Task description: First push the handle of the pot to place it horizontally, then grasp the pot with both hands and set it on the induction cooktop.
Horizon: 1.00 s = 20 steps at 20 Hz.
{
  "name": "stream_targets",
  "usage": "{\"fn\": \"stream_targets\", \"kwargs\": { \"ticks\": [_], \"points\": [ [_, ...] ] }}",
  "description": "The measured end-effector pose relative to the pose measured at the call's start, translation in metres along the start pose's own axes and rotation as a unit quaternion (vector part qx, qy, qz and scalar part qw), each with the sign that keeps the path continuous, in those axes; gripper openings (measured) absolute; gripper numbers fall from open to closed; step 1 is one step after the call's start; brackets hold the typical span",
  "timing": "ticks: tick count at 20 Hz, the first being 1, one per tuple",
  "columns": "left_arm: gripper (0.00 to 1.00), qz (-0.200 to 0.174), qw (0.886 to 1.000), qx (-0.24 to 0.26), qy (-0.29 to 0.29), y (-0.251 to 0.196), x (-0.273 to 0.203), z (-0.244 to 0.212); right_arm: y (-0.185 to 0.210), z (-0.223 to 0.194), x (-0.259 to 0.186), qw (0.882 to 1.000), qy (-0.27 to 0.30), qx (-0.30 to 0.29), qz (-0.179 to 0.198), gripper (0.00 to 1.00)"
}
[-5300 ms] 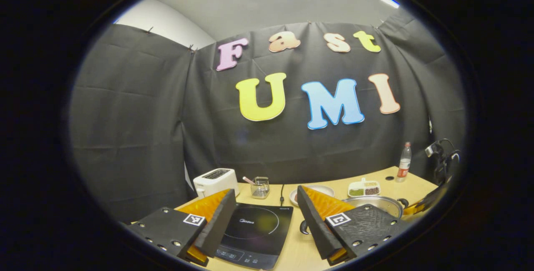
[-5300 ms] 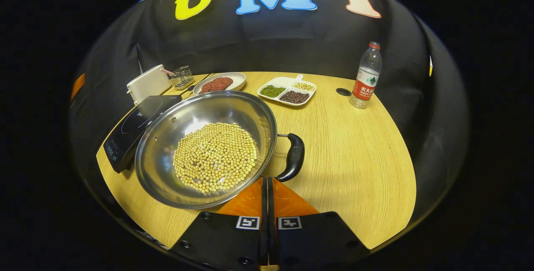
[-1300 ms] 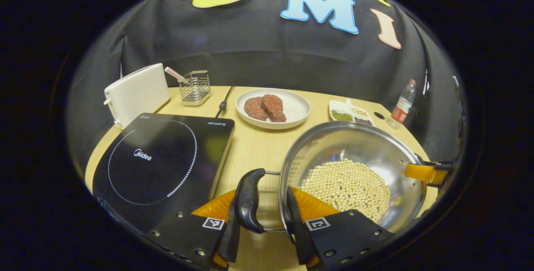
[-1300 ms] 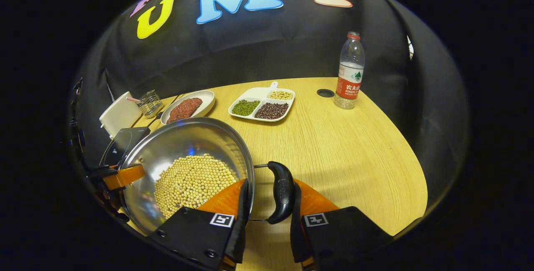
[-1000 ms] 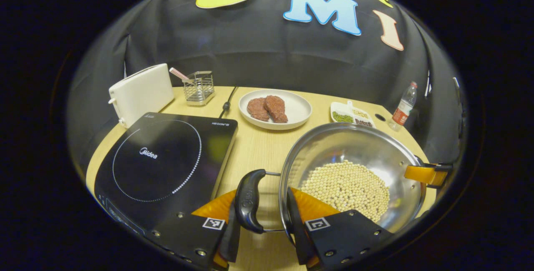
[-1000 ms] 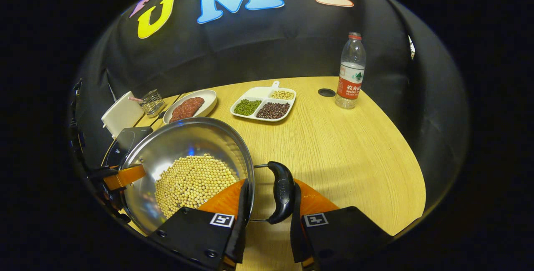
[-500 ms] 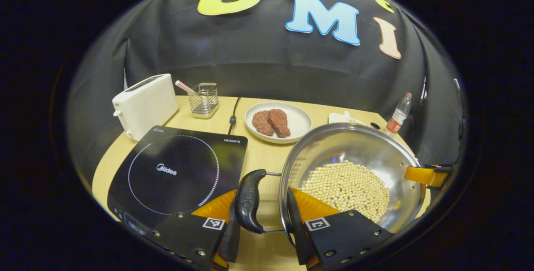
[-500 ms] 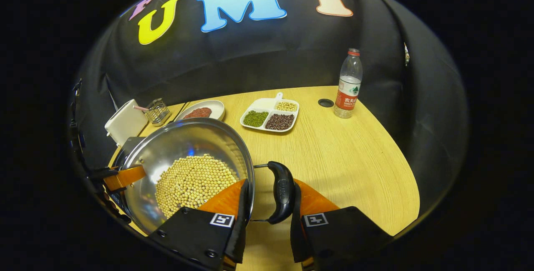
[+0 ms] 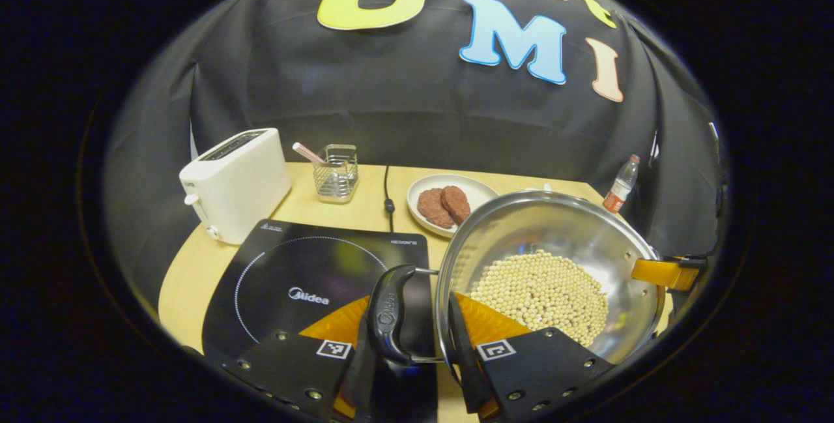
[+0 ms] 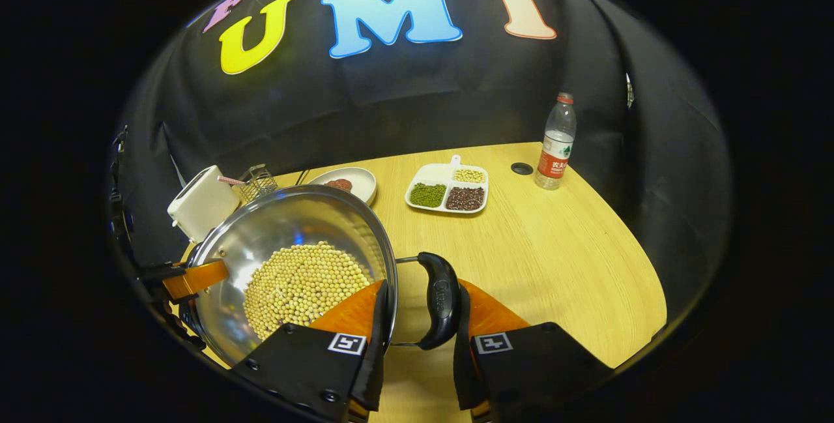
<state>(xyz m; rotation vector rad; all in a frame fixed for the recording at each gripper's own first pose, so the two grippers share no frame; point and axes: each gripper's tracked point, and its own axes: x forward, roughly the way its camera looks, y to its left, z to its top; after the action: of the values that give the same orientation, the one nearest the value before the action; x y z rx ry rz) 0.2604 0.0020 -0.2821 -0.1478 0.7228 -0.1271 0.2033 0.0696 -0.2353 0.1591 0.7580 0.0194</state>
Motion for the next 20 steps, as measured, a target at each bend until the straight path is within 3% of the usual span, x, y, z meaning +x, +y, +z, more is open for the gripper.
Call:
{"fn": "stream_targets", "kwargs": {
  "ticks": [16, 17, 20],
  "points": [
    [0.54, 0.009, 1.000, -0.006, 0.016, 0.135, 0.007, 0.002, 0.124, -0.009, 0.026, 1.000, 0.019, -0.015, 0.008, 0.46],
    [0.54, 0.010, 1.000, -0.006, 0.015, 0.145, 0.008, 0.000, 0.131, -0.009, 0.028, 1.000, 0.020, -0.016, 0.010, 0.42],
    [0.54, 0.015, 1.000, -0.008, 0.015, 0.169, 0.010, 0.002, 0.152, -0.009, 0.033, 0.999, 0.022, -0.017, 0.016, 0.43]
  ]
}}
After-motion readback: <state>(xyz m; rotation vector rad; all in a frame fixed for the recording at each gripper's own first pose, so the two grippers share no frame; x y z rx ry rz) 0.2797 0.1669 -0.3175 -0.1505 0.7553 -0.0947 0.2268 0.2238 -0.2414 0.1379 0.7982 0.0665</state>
